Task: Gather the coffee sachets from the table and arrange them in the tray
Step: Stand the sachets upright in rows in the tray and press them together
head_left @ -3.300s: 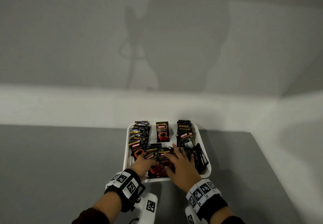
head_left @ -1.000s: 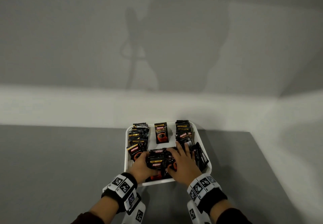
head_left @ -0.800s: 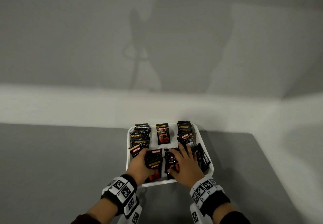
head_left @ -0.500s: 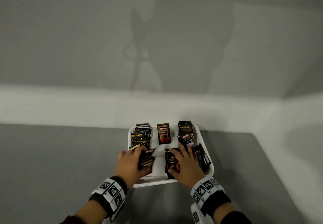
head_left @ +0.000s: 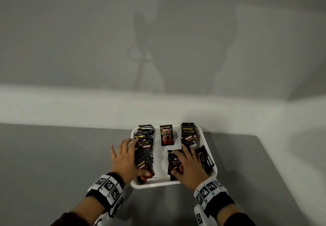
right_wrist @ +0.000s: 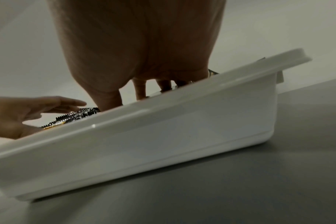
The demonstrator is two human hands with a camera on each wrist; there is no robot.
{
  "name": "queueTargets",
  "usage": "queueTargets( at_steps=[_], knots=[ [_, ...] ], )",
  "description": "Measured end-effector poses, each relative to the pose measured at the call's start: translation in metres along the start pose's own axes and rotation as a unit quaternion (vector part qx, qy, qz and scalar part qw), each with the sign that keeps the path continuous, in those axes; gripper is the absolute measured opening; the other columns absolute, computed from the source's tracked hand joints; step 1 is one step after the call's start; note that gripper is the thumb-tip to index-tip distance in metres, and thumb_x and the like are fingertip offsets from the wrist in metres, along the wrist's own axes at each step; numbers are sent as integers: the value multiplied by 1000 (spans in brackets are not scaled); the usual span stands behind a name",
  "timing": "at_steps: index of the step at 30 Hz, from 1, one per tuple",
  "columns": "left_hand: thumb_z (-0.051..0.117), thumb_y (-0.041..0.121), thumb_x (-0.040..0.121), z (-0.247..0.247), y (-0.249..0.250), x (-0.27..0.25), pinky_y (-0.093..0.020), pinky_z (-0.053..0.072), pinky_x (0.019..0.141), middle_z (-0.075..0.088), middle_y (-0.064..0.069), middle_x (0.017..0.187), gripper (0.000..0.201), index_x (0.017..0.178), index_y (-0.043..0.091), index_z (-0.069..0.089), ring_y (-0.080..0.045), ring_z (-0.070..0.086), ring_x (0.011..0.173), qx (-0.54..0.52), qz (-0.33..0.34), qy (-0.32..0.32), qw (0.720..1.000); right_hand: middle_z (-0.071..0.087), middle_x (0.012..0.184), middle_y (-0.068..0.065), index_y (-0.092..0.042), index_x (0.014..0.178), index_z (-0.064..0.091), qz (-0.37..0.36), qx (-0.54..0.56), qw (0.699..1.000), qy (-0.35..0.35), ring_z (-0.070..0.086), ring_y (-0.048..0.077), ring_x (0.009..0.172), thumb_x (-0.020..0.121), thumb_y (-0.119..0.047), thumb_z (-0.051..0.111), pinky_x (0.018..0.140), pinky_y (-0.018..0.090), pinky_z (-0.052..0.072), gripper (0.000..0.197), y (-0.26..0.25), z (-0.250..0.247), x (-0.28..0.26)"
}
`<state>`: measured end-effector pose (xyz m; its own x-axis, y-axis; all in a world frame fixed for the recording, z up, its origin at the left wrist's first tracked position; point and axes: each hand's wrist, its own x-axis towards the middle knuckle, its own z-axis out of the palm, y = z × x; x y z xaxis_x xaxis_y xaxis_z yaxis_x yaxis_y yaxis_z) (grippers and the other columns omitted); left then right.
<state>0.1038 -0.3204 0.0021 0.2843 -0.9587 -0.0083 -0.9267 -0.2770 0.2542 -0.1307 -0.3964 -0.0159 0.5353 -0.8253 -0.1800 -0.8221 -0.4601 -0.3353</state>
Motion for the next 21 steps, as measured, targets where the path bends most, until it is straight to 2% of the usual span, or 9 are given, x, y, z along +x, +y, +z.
queueTargets(
  at_steps=[3, 6, 8, 11, 12, 14, 16, 19, 21],
  knots=[
    [69, 58, 63, -2, 22, -13, -40, 31, 108, 35, 0, 135, 89, 138, 21, 36, -18, 35, 125, -142, 90, 91, 982, -6, 158, -5, -40, 144, 18, 0, 4, 1000, 0, -17, 30, 143, 85, -48, 54, 115, 51, -2, 70, 0, 1, 1],
    [62, 34, 79, 5, 62, -27, -21, 33, 107, 28, 16, 136, 70, 140, 29, 27, -3, 33, 127, -283, 119, 7, 952, -5, 158, -4, -39, 144, 19, -3, 14, 1000, 10, -16, 28, 144, 84, -52, 54, 115, 51, -1, 70, 1, 1, 0],
    [60, 26, 86, 15, 85, -23, -20, 26, 109, 26, 5, 147, 72, 145, 20, 20, -12, 29, 136, -347, 35, -95, 932, -4, 158, -4, -39, 144, 20, -10, 24, 1000, 15, -15, 27, 144, 84, -54, 52, 116, 51, 1, 70, 2, 1, -1],
    [57, 21, 90, 23, 107, -3, -26, 34, 102, 32, -11, 148, 71, 147, 10, 16, -22, 36, 133, -480, -135, -187, 846, -4, 158, -3, -39, 145, 17, -16, 53, 998, 18, -16, 26, 144, 84, -51, 56, 116, 50, 2, 74, 4, 1, -2],
    [57, 20, 89, 26, 111, 3, -25, 40, 94, 43, -11, 140, 70, 146, 8, 18, -23, 45, 125, -513, -163, -194, 820, -3, 158, -4, -37, 146, 13, -17, 64, 998, 20, -16, 24, 144, 83, -51, 57, 117, 48, 1, 79, 4, 1, -2],
    [61, 14, 86, 33, 117, 9, -20, 48, 76, 61, -4, 107, 60, 137, 5, 31, -20, 59, 99, -553, -185, -189, 791, -2, 158, -4, -31, 149, 4, -17, 94, 995, 28, -13, 19, 145, 79, -54, 61, 117, 44, -1, 93, 6, 2, -3],
    [63, 6, 82, 38, 119, 13, -15, 49, 62, 64, 0, 88, 43, 122, 2, 47, -13, 62, 81, -552, -164, -178, 798, 1, 158, -2, -25, 149, -2, -15, 151, 988, 36, -4, 15, 146, 72, -55, 69, 119, 41, 5, 109, 7, 2, -4],
    [62, -5, 79, 42, 120, 16, -12, 50, 63, 69, -13, 93, 34, 113, -2, 58, -11, 64, 75, -534, -116, -182, 817, 11, 155, -4, -26, 148, -1, -19, 231, 971, 50, 13, 12, 144, 61, -51, 78, 117, 35, 20, 120, 13, -3, -8],
    [62, -8, 78, 44, 120, 16, -12, 50, 63, 68, -13, 92, 33, 111, -5, 59, -11, 63, 75, -529, -108, -176, 823, 13, 153, -9, -28, 147, 0, -43, 241, 968, 58, 13, 7, 142, 62, -50, 78, 116, 30, 19, 117, 21, -5, -12]
  ],
)
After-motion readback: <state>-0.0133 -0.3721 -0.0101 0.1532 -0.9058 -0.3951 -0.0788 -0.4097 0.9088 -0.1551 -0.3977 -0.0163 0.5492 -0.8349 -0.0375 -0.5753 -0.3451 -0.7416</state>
